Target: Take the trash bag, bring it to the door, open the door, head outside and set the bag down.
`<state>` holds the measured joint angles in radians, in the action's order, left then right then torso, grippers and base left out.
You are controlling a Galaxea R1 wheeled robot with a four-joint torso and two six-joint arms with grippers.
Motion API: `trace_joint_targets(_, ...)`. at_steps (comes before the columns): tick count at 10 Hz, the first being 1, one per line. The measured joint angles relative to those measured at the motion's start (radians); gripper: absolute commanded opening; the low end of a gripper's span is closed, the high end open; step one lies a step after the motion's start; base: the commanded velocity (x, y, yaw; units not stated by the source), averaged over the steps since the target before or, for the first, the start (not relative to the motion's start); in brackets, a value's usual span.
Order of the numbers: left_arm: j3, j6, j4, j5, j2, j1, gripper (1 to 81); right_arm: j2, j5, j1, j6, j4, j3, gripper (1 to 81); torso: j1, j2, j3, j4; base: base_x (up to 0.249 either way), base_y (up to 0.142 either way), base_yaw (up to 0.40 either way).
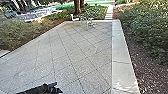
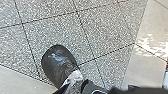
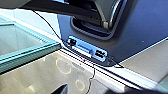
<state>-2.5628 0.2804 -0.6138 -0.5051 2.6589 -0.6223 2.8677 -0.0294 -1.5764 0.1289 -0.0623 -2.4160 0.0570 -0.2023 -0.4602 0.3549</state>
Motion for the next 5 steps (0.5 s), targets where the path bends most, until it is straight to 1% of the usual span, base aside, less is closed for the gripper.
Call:
trace_joint_targets(1,0.000,0.003,0.000,-0.003,0.000,-0.013,81.1,0.000,0.000,0.000,0.000,0.000,-0.001,81.1,0.000,0.000,0.011,0.000,0.000,0.000,0.000)
trace_joint_targets(2,0.000,0.004,0.000,-0.003,0.000,-0.038,81.1,0.001,-0.001,-0.001,0.000,0.000,-0.001,81.1,0.000,0.001,0.036,0.000,0.000,0.000,0.000)
trace_joint_targets(3,-0.003,0.012,0.000,0.002,0.001,-0.085,81.1,0.001,0.000,-0.003,0.000,0.000,-0.001,81.1,0.001,0.001,0.069,0.000,0.000,0.000,0.000)
trace_joint_targets(5,-0.016,0.063,0.004,0.038,0.020,-0.232,81.1,0.006,-0.002,-0.015,0.000,0.000,-0.001,81.1,0.000,0.000,0.138,0.000,0.000,0.000,0.000)
